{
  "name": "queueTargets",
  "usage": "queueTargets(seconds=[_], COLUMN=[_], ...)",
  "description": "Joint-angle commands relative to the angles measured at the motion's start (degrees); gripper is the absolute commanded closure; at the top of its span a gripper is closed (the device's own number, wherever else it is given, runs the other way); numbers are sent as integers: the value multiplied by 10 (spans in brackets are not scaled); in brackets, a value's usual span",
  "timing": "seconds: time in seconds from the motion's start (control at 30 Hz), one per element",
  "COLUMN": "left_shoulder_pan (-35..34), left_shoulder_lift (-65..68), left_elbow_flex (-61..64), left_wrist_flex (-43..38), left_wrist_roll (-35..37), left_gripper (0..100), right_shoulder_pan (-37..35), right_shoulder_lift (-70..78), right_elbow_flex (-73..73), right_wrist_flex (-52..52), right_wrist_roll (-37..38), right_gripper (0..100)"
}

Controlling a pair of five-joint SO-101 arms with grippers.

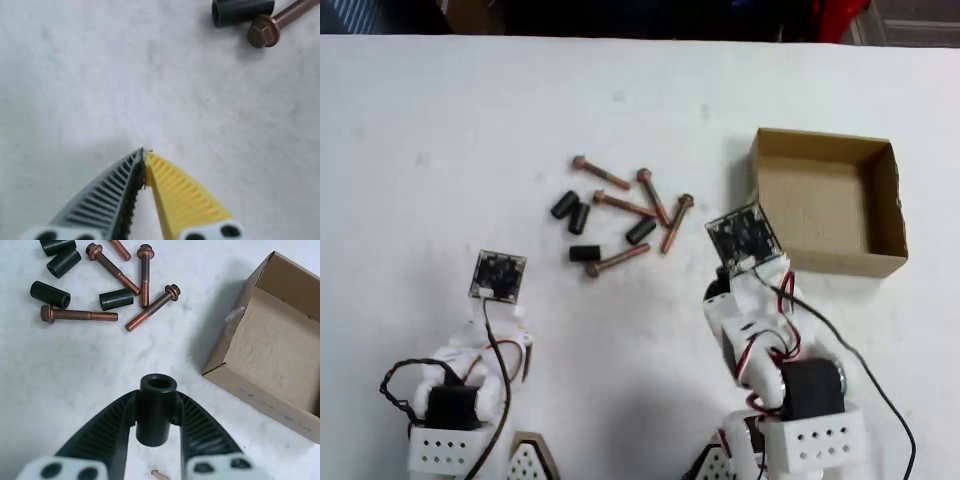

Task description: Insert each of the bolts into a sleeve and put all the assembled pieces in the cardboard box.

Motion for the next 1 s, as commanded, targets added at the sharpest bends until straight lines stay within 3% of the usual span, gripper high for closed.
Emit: queueTargets(seconds=[0.0,0.37,0.57,0.67,0.83,0.97], left_shoulder_pan=[-1,-1,-5,-5,-2,-1], left_shoulder_lift=[-3,-6,-6,-2,13,111], left_elbow_flex=[-1,-1,-6,-55,-178,-250], left_wrist_flex=[6,-2,-74,-76,-11,-5], left_wrist_roll=[4,2,-2,-19,-23,-23], left_gripper=[976,976,976,976,976,976], right_shoulder_pan=[7,7,7,7,3,3], right_shoulder_lift=[-28,-36,-36,-36,-36,-36], right_elbow_flex=[22,171,200,216,221,221], right_wrist_flex=[-34,-167,-167,-168,-168,-168], right_wrist_roll=[4,4,4,4,4,4], right_gripper=[981,981,981,981,981,981])
